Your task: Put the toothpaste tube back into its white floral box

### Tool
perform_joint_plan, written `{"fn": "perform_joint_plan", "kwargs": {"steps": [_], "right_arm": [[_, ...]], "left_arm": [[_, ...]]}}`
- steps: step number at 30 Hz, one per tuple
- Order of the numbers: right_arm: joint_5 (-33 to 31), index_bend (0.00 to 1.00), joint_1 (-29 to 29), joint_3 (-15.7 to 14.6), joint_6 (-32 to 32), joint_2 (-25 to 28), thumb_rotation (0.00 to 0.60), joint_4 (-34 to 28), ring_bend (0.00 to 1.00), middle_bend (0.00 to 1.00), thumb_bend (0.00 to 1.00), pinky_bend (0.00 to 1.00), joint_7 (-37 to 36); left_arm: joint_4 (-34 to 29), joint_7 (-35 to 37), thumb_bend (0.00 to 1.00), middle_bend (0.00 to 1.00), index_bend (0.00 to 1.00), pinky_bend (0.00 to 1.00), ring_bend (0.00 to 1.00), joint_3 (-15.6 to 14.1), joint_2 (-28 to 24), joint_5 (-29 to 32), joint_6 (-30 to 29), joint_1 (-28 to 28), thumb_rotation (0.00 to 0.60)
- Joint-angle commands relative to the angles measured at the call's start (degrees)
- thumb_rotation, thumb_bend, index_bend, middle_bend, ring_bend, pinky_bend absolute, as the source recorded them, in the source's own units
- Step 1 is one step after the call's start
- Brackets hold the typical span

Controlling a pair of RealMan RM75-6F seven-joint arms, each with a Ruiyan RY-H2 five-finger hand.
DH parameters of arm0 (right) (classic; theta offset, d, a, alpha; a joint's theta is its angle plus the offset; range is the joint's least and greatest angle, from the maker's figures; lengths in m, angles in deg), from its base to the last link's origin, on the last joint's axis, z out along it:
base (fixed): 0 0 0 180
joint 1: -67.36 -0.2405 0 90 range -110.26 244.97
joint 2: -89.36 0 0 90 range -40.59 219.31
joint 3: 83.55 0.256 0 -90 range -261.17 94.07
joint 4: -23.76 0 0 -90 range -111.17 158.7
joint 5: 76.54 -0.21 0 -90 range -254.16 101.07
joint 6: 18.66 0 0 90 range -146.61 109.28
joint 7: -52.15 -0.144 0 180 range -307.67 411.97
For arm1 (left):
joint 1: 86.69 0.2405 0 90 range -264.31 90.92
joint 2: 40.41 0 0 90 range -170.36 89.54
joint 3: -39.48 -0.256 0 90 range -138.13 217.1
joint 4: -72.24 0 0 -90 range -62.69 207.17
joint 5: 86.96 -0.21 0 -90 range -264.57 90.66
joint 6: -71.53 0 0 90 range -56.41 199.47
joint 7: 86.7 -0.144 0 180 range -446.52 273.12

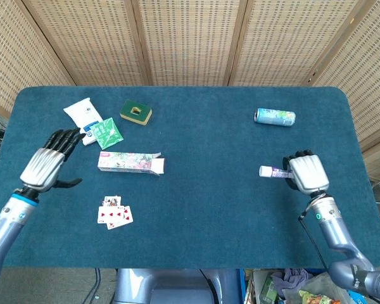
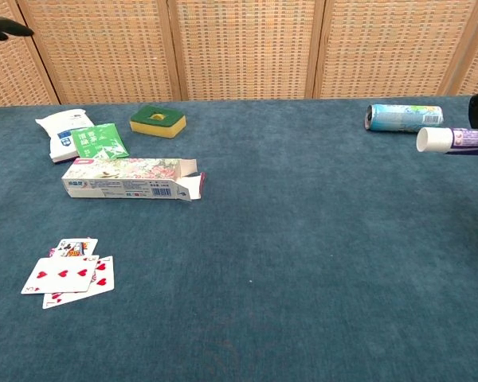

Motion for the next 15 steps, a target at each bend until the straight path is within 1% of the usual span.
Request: {"fn": "perform_joint_plan", "kwargs": {"steps": [1, 5, 9, 12, 15], "right_arm": [[-1.0, 0.54, 0.5, -0.4, -0.1, 0.9, 0.600, -1.2, 0.37, 0.56, 0.47, 0.31, 2.0], [-2.1, 0.54, 0.7, -0.7, 0.1, 1.5, 0.600, -2.2, 0.37, 0.56, 0.47, 0.31, 3.9], [-3.3, 0.54, 0.8, -0.8, 0.1, 1.7, 0.600, -3.0, 0.37, 0.56, 0.48, 0.32, 5.3], [-3.7, 0.54, 0.8, -0.8, 0.2, 1.7, 0.600, -3.2, 0.37, 0.56, 0.48, 0.32, 5.7], [-4.1, 0.54, 0.8, -0.7, 0.3, 1.6, 0.600, -3.0, 0.38, 0.56, 0.48, 0.32, 5.6]], "left_arm": [[5.7, 1.0, 0.19, 0.00, 0.00, 0.00, 0.00, -0.4, 4.5, -0.8, 5.1, -4.4, 0.600], [10.8, 0.5, 0.18, 0.00, 0.00, 0.00, 0.00, -1.1, 8.5, -0.3, 9.3, -7.6, 0.600], [17.2, -0.1, 0.19, 0.00, 0.00, 0.00, 0.00, -1.3, 14.3, 0.7, 13.8, -11.7, 0.600], [20.2, -1.4, 0.19, 0.00, 0.00, 0.01, 0.00, -1.0, 17.6, 2.0, 15.7, -13.5, 0.600], [22.7, -2.6, 0.19, 0.00, 0.00, 0.04, 0.00, -0.7, 20.3, 3.3, 17.1, -15.1, 0.600]]}}
